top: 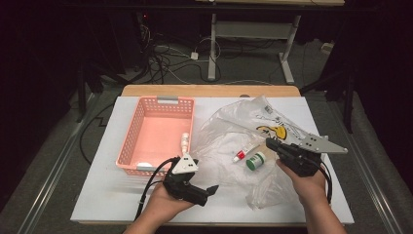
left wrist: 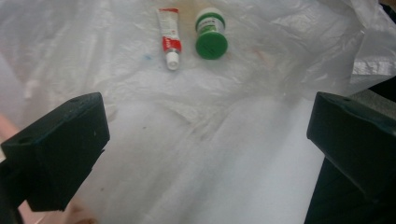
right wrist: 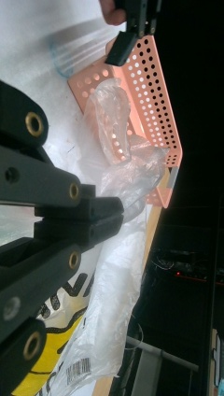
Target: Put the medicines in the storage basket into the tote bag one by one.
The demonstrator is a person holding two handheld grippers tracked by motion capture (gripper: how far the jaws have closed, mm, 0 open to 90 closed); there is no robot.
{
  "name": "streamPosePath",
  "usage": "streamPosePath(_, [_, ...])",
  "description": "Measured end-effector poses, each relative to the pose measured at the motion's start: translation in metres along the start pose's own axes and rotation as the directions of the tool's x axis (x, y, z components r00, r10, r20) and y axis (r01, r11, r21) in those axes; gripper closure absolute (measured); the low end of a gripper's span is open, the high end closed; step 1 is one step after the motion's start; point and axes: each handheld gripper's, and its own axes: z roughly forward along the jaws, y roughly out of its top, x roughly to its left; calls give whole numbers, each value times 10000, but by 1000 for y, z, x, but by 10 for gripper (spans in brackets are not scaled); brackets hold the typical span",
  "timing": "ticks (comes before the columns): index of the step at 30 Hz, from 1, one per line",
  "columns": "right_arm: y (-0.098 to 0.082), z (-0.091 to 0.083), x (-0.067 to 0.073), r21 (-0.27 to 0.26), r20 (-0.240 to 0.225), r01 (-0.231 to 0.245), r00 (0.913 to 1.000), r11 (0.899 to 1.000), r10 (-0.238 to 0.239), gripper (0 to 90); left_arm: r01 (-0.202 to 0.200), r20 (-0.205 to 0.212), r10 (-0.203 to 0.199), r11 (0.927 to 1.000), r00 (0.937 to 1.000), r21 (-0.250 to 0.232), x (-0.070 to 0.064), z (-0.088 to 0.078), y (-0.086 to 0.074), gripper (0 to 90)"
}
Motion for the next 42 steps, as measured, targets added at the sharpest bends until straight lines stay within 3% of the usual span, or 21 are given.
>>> streamPosePath(6, [0,0,0,-1,32,-29,10000,10000,29,900,292,-454,-297,9995,9985,-117,13,-11,-1,0])
streamPosePath(12, [0,-1,-1,-24,33,27,10000,10000,-27,900,713,-954,-717,9974,9929,-78,30,-18,-6,0])
streamPosePath(26, [0,-2,-2,-52,17,-35,10000,10000,35,900,1554,-1937,-1555,9877,9687,-156,63,-31,-18,0])
streamPosePath(33, [0,-2,-2,-52,33,-12,10000,10000,13,900,1931,-2170,-1952,9807,9565,-311,74,-39,-21,10])
streamPosePath(37, [0,-2,-2,-14,30,-17,10000,10000,17,900,1960,-2299,-2016,9795,9521,-470,76,-42,-16,10])
streamPosePath(39, [0,-1,-1,-6,13,-12,10000,10000,12,900,1900,-2569,-1977,9803,9460,-547,77,-42,-10,10])
streamPosePath(42, [-1,0,-1,9,6,-40,10000,10000,40,900,1837,-2480,-1933,9810,9493,-615,79,-40,2,10])
